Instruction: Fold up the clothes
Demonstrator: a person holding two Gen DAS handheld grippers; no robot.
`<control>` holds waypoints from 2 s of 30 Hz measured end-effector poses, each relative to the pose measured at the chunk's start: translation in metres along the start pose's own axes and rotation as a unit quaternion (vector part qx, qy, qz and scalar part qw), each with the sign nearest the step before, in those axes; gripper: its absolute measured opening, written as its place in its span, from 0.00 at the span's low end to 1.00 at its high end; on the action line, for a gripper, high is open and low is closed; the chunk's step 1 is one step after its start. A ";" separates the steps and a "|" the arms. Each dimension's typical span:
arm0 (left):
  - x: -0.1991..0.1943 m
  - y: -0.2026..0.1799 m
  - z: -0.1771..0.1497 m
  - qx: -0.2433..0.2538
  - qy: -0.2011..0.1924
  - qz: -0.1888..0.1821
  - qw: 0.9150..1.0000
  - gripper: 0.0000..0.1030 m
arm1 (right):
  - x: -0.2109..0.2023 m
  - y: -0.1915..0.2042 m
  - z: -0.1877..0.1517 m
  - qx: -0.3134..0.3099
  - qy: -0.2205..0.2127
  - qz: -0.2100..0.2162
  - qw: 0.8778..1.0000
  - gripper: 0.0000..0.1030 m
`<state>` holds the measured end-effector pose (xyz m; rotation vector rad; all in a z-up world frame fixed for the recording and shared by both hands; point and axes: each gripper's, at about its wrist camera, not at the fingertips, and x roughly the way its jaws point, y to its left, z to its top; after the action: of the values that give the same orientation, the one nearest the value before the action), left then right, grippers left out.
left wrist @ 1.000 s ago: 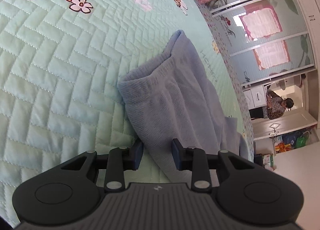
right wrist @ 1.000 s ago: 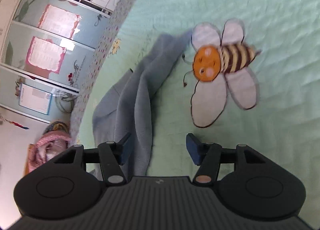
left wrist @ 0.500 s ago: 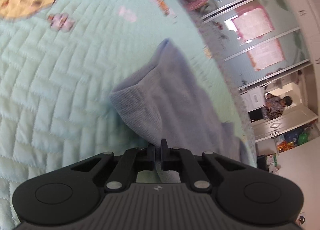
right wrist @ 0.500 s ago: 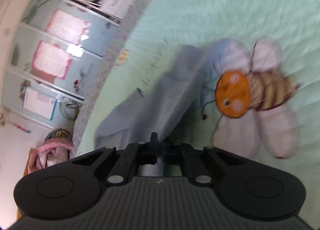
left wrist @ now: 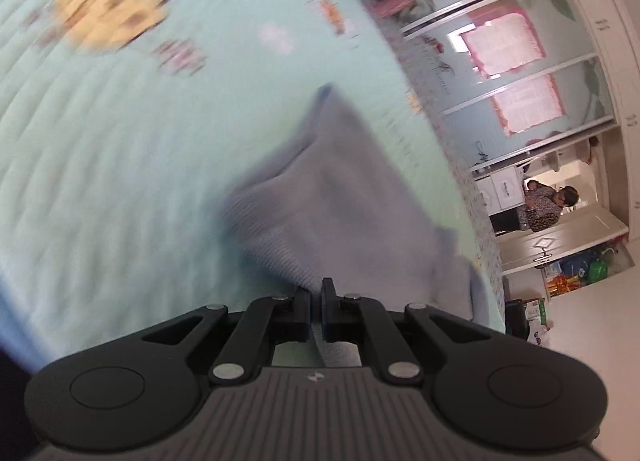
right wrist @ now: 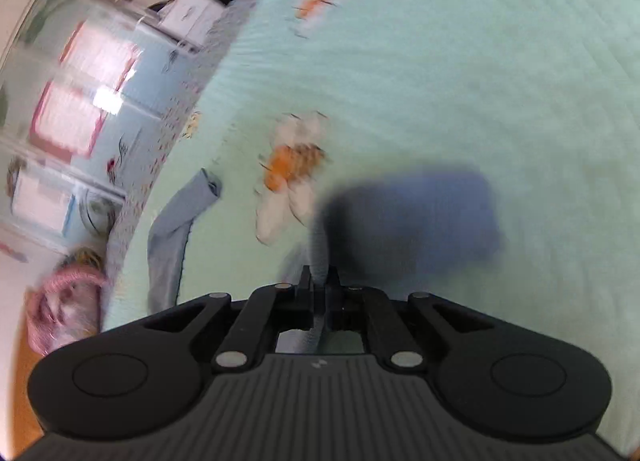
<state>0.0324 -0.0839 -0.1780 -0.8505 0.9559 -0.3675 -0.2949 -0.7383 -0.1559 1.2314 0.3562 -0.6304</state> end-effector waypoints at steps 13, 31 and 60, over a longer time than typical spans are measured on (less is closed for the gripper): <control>0.003 0.016 0.012 -0.034 0.000 0.007 0.999 0.39 | -0.035 -0.054 0.004 0.117 -0.063 0.020 0.991 0.62; -0.003 0.009 0.013 -0.011 -0.005 0.023 1.000 0.05 | -0.045 -0.058 0.017 0.088 -0.107 0.053 0.989 0.58; -0.085 0.010 0.051 0.019 -0.095 0.041 0.994 0.23 | -0.074 0.020 0.018 -0.118 -0.170 0.008 0.978 0.62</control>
<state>0.0274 -0.0012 -0.1228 -0.7948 0.8012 -0.2290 -0.3411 -0.7326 -0.0928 0.8795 0.1291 -0.7487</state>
